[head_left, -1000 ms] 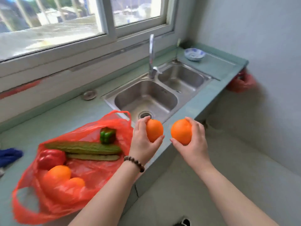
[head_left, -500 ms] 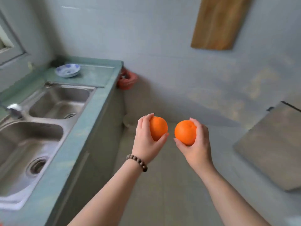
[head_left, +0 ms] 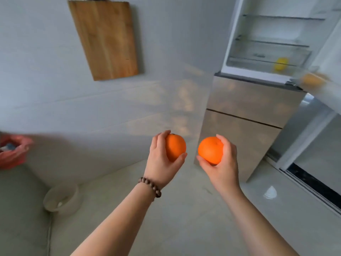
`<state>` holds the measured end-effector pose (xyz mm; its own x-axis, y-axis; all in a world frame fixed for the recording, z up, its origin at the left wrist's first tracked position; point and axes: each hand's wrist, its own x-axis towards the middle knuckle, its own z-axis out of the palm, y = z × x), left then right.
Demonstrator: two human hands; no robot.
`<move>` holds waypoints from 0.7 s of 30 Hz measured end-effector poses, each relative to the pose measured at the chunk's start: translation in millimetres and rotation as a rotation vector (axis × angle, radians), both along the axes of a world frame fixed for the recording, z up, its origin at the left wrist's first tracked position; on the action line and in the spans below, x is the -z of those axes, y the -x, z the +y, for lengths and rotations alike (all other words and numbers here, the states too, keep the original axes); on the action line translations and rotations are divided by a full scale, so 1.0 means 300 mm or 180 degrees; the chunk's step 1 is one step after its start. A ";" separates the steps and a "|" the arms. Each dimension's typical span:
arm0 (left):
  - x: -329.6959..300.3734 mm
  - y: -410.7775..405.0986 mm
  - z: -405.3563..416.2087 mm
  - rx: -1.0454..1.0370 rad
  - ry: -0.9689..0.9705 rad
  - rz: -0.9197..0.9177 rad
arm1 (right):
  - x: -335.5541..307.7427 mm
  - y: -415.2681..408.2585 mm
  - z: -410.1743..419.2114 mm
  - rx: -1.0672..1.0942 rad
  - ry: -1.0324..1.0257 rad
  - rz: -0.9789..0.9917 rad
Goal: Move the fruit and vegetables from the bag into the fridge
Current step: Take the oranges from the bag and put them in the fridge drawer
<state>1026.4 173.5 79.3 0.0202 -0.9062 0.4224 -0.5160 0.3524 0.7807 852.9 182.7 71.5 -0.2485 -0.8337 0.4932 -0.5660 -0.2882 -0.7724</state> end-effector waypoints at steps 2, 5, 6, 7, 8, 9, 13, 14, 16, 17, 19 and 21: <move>-0.002 0.062 -0.083 0.0168 -0.0001 -0.0023 | -0.003 0.061 -0.049 0.0159 -0.0023 -0.0018; 0.000 0.149 -0.210 0.0362 -0.0028 -0.0036 | 0.001 0.142 -0.132 0.0308 -0.0059 -0.0020; 0.003 0.177 -0.254 0.0426 -0.0039 -0.0042 | 0.004 0.166 -0.165 0.0351 -0.0070 -0.0035; 0.007 0.206 -0.300 0.0489 -0.0058 -0.0051 | 0.006 0.189 -0.200 0.0397 -0.0080 -0.0060; 0.011 0.234 -0.348 0.0553 -0.0080 -0.0060 | 0.009 0.211 -0.237 0.0443 -0.0088 -0.0082; 0.016 0.261 -0.399 0.0617 -0.0097 -0.0065 | 0.013 0.234 -0.276 0.0488 -0.0085 -0.0089; 0.018 0.355 -0.651 0.0820 -0.0076 -0.0054 | 0.020 0.317 -0.473 0.0706 -0.0059 -0.0099; 0.012 0.377 -0.726 0.0862 -0.0083 -0.0053 | 0.017 0.338 -0.535 0.0770 -0.0054 -0.0125; -0.009 0.423 -0.878 0.0951 -0.0092 -0.0035 | 0.000 0.380 -0.666 0.0902 -0.0031 -0.0163; -0.023 0.447 -0.955 0.1007 -0.0066 -0.0014 | -0.015 0.401 -0.736 0.0953 -0.0020 -0.0152; -0.057 0.494 -1.105 0.1111 0.0022 0.0008 | -0.049 0.444 -0.881 0.1015 -0.0007 -0.0136; -0.089 0.538 -1.245 0.1177 0.0068 0.0008 | -0.084 0.484 -1.019 0.1080 0.0009 -0.0140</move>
